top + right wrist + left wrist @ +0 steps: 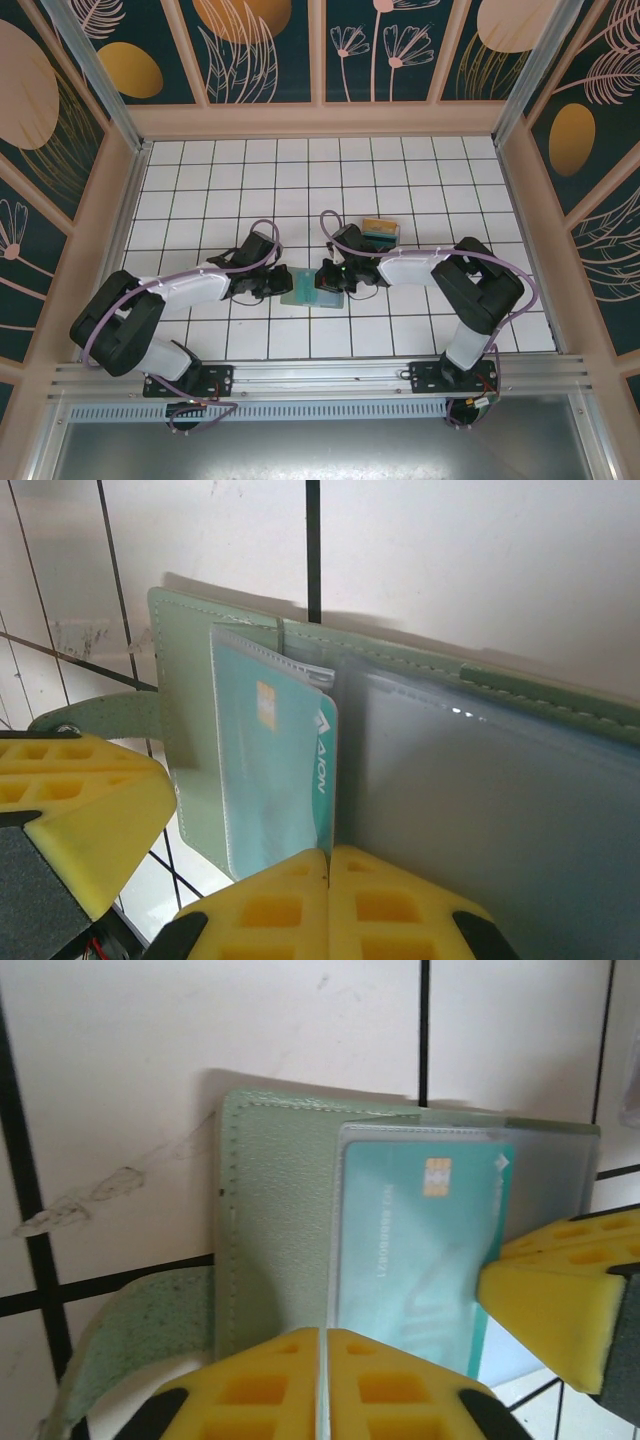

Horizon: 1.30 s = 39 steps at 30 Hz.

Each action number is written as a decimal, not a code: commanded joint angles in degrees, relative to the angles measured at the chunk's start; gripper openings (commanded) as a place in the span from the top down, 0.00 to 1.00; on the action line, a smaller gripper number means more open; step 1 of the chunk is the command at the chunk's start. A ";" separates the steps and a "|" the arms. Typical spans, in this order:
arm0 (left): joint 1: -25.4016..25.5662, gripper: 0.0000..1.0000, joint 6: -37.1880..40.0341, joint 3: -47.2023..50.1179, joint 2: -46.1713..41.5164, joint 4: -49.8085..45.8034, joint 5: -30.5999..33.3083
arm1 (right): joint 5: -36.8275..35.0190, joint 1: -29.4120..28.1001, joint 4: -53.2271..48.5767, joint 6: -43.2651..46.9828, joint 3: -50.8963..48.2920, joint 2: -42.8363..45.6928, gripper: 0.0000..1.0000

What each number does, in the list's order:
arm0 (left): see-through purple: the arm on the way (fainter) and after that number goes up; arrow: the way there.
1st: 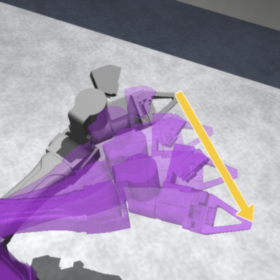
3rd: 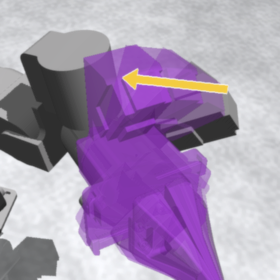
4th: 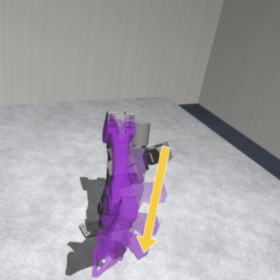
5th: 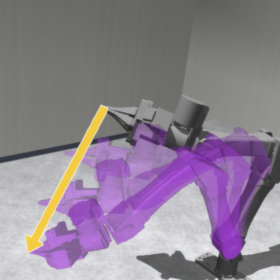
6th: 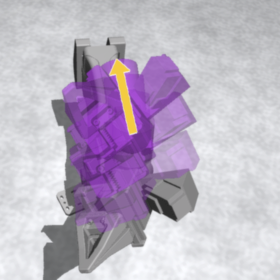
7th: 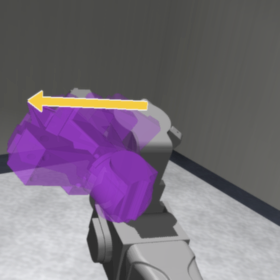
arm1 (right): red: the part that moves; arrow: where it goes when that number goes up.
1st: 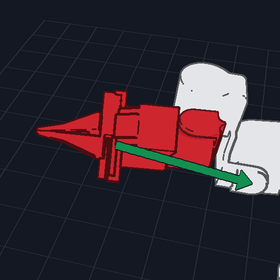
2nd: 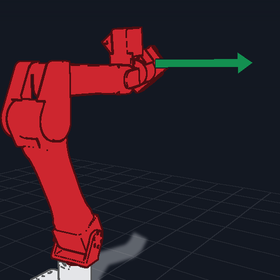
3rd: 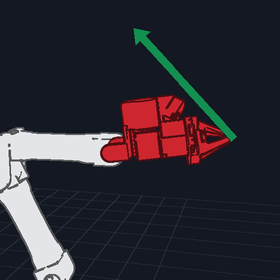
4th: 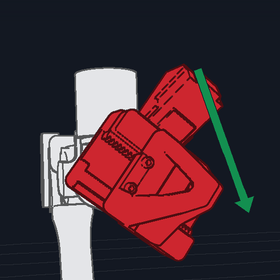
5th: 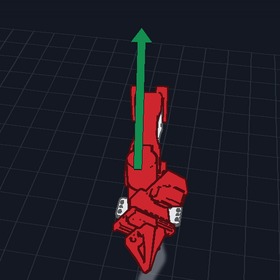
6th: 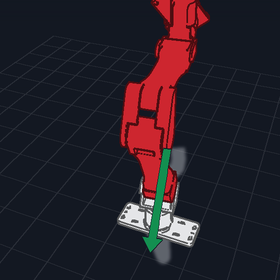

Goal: Take the credit cards out of the card holder

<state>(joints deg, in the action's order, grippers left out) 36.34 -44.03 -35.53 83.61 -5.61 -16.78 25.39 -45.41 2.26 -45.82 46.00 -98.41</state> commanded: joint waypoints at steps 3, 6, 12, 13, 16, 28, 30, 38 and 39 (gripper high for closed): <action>1.24 0.90 0.24 -0.80 0.62 2.13 -1.98 | 0.10 0.06 1.07 -1.00 -0.73 -0.20 1.00; 1.74 0.92 0.15 -1.46 2.53 0.84 -0.66 | 0.10 -0.02 1.20 -1.09 -0.93 -0.19 1.00; 1.84 0.93 -0.09 -0.82 4.28 -0.76 1.53 | 0.06 -0.03 1.55 -1.20 -1.13 -0.28 1.00; 1.82 0.93 -0.20 -0.64 4.47 -0.79 1.65 | 0.10 -0.04 1.67 -1.20 -1.17 -0.33 0.96; 1.89 0.94 -0.44 -0.25 4.63 -1.17 1.98 | 0.12 -0.03 1.86 -1.22 -1.56 -0.13 0.88; 1.85 0.95 -0.35 -0.26 4.28 -1.47 2.27 | 0.45 0.06 3.43 -1.90 -2.89 0.59 1.00; 1.89 0.95 -0.39 -0.34 4.26 -1.61 2.44 | 0.12 0.15 2.87 -1.67 -2.93 0.69 1.00; 1.87 1.00 -0.54 -0.07 4.04 -1.70 2.71 | 0.34 2.46 0.75 0.20 -4.65 3.58 1.00; 1.81 1.00 -0.53 -0.02 4.05 -1.69 2.66 | 0.59 2.84 0.63 0.34 -5.02 4.04 1.00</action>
<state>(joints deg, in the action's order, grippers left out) 38.06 -44.21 -35.77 86.96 -4.71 -16.47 25.74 -43.77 4.89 -46.83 42.50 -96.84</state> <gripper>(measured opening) 0.061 0.050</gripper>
